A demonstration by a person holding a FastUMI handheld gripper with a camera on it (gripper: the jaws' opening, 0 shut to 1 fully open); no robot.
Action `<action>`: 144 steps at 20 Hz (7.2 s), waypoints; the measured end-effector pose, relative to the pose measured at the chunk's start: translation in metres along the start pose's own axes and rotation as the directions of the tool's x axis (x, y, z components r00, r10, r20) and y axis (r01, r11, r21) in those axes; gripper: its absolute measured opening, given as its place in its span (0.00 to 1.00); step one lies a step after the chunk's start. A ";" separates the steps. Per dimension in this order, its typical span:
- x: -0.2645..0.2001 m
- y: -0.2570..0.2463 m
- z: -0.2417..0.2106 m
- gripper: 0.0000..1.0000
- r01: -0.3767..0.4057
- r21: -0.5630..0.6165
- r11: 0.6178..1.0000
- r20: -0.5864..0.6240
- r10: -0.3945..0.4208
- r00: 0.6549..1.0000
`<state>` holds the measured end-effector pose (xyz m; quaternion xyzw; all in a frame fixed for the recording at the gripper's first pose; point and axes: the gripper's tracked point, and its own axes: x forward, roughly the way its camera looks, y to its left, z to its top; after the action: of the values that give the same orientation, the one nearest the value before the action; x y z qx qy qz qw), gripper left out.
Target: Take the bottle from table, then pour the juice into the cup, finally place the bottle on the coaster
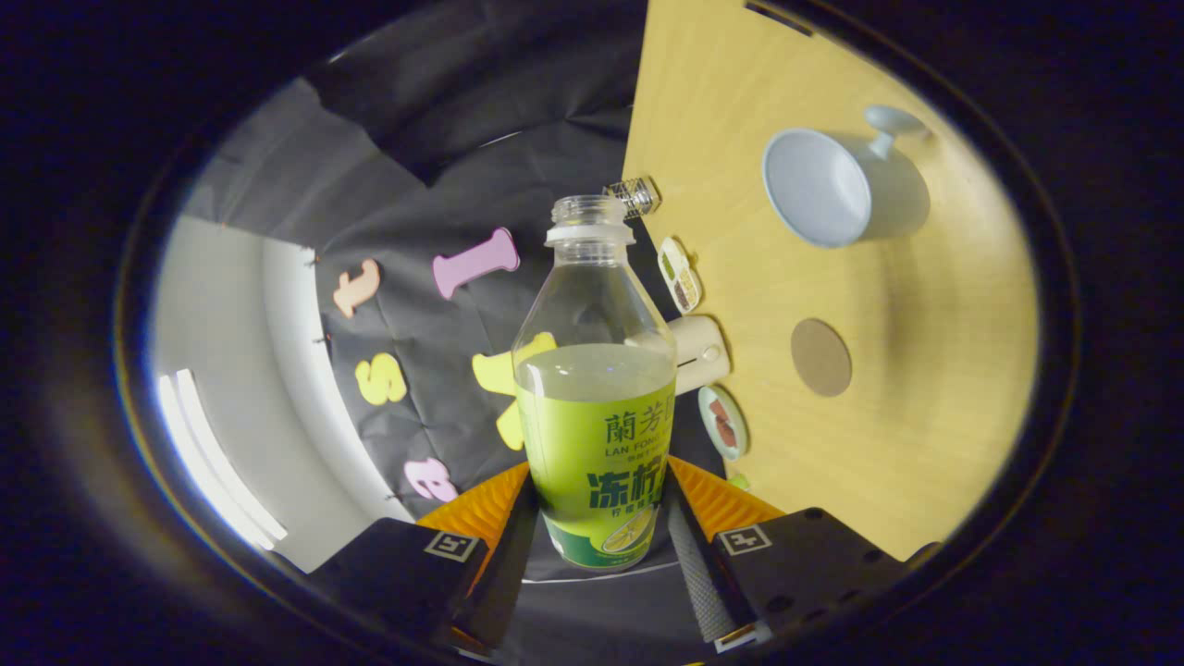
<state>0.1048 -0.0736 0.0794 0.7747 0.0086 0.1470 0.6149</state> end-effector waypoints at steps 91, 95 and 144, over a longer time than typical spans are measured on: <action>0.043 -0.101 0.015 1.00 0.215 -0.949 -0.230 0.271 -0.247 0.930; 0.003 -0.083 -0.006 1.00 0.216 -0.936 -0.276 0.269 -0.172 0.948; -0.116 -0.063 -0.071 1.00 0.266 -0.920 -0.286 0.303 -0.095 0.948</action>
<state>-0.0128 -0.0134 0.0080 -0.0168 -0.0264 -0.0410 0.9987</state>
